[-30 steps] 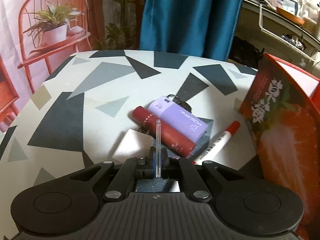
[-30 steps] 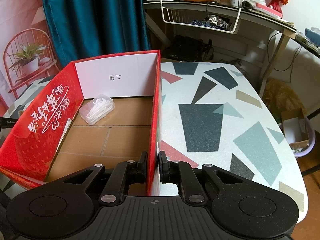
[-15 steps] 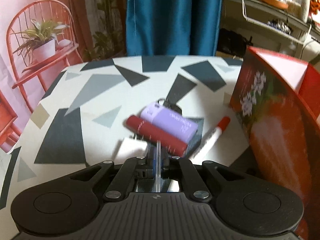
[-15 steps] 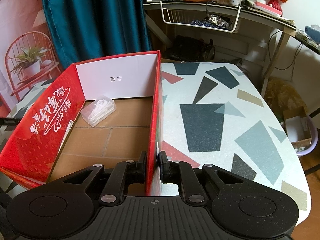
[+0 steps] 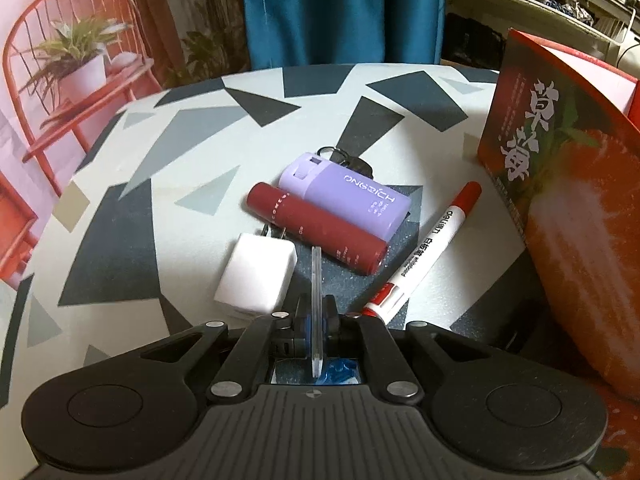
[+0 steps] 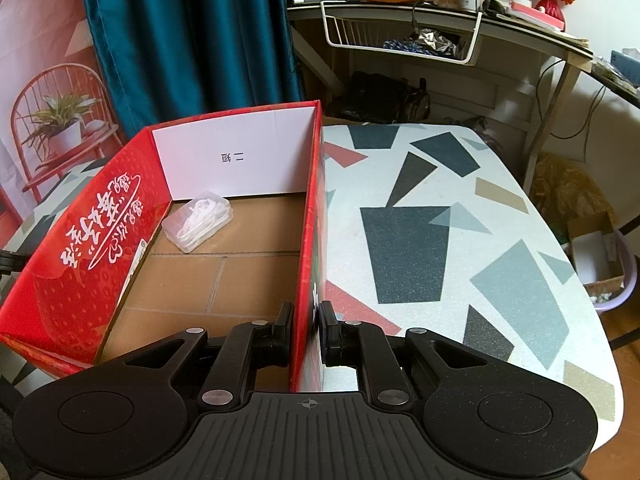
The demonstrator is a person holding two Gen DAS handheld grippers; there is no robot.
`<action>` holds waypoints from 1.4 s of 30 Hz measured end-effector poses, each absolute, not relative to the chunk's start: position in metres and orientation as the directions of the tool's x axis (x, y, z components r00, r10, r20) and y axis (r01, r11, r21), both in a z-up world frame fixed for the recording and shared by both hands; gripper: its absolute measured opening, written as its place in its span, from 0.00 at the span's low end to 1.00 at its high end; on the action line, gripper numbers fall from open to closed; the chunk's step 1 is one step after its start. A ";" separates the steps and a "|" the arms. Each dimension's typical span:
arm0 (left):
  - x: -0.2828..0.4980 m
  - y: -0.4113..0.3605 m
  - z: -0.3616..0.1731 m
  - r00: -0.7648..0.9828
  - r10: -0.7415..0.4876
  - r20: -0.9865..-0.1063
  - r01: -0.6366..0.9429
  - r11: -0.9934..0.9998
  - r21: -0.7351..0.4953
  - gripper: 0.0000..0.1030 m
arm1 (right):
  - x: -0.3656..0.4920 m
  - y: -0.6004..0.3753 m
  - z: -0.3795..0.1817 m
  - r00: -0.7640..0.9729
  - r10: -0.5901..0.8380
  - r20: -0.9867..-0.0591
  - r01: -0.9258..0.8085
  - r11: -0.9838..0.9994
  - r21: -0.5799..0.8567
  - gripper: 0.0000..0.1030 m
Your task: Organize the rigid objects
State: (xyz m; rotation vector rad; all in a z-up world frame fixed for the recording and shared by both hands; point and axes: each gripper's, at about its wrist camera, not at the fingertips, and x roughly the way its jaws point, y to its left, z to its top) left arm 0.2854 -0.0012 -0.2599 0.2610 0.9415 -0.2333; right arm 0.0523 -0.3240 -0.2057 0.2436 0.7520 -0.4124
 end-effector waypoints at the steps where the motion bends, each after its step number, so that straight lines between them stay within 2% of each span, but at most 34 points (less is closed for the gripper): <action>1: 0.285 -0.002 -0.259 0.577 -0.070 -0.814 0.307 0.942 0.136 0.05 | 0.052 -0.324 -0.206 0.656 -0.274 -0.703 0.446 0.893 0.068 0.12; 5: 0.281 -0.005 -0.250 0.611 -0.060 -0.789 0.306 0.937 0.166 0.05 | 0.052 -0.324 -0.206 0.656 -0.274 -0.703 0.445 0.893 0.067 0.12; 14: 0.278 -0.009 -0.220 0.639 -0.137 -0.757 0.364 0.921 0.140 0.05 | 0.053 -0.323 -0.206 0.657 -0.277 -0.702 0.450 0.890 0.070 0.12; 18: 0.278 -0.008 -0.211 0.636 -0.171 -0.752 0.353 0.932 0.086 0.05 | 0.053 -0.323 -0.206 0.658 -0.275 -0.701 0.450 0.890 0.073 0.12; 24: 0.277 -0.022 -0.177 0.648 -0.283 -0.707 0.396 0.918 -0.005 0.05 | 0.052 -0.323 -0.207 0.657 -0.277 -0.701 0.450 0.890 0.070 0.12; 31: 0.272 -0.072 -0.136 0.647 -0.449 -0.617 0.533 0.844 -0.056 0.05 | 0.054 -0.322 -0.207 0.649 -0.283 -0.706 0.450 0.891 0.056 0.11; 36: 0.272 -0.116 -0.140 0.575 -0.527 -0.626 0.628 0.774 -0.075 0.05 | 0.055 -0.322 -0.207 0.645 -0.284 -0.710 0.451 0.891 0.054 0.11; 42: 0.271 -0.154 -0.166 0.502 -0.541 -0.675 0.699 0.713 -0.052 0.05 | 0.056 -0.323 -0.206 0.643 -0.278 -0.713 0.446 0.893 0.054 0.11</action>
